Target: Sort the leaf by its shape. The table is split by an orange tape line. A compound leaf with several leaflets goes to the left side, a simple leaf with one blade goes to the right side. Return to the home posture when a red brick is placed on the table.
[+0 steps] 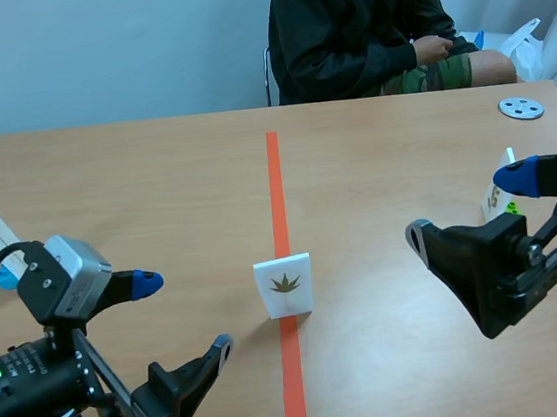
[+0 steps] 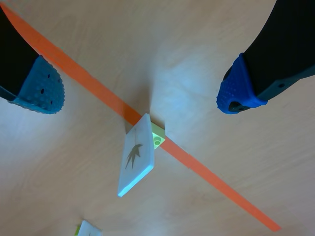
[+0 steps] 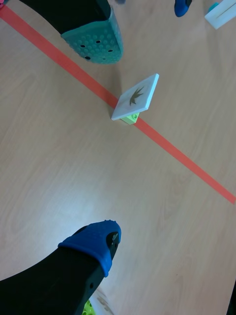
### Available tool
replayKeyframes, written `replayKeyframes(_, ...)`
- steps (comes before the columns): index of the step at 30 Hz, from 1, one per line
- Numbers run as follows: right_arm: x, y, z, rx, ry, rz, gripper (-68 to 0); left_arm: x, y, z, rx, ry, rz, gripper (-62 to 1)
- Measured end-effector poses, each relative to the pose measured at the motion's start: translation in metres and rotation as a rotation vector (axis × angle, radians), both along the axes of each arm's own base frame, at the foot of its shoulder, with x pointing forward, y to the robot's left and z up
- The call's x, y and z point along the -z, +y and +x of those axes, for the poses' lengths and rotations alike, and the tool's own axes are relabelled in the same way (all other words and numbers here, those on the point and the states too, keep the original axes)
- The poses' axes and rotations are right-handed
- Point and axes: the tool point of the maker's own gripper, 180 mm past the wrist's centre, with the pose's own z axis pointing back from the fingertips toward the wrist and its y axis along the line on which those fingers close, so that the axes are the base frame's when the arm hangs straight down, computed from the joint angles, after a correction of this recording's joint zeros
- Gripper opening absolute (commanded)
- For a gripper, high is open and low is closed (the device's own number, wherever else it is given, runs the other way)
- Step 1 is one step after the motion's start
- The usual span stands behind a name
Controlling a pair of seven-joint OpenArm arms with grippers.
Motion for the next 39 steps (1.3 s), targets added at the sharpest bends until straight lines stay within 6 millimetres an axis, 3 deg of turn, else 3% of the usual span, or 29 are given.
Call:
replayKeyframes(5,-0.001,0.0,0.0,0.0,-0.007,0.004,0.4,0.014,-0.005,0.013,-0.013,-0.022,0.032,1.4)
replayKeyframes(14,-0.002,0.0,0.001,0.0,-0.01,0.006,0.4,0.041,-0.04,0.023,-0.001,-0.02,0.025,1.4)
replayKeyframes(19,-0.002,0.0,0.001,0.0,-0.01,0.006,0.4,0.052,-0.042,0.043,-0.064,-0.04,0.064,1.4)
replayKeyframes(34,-0.002,0.0,0.001,0.01,-0.01,0.013,0.4,0.057,-0.073,0.064,0.013,-0.055,0.067,1.4)
replayKeyframes(39,-0.002,0.0,0.001,0.011,-0.01,0.015,0.4,0.058,-0.075,0.067,0.024,-0.058,0.08,1.4)
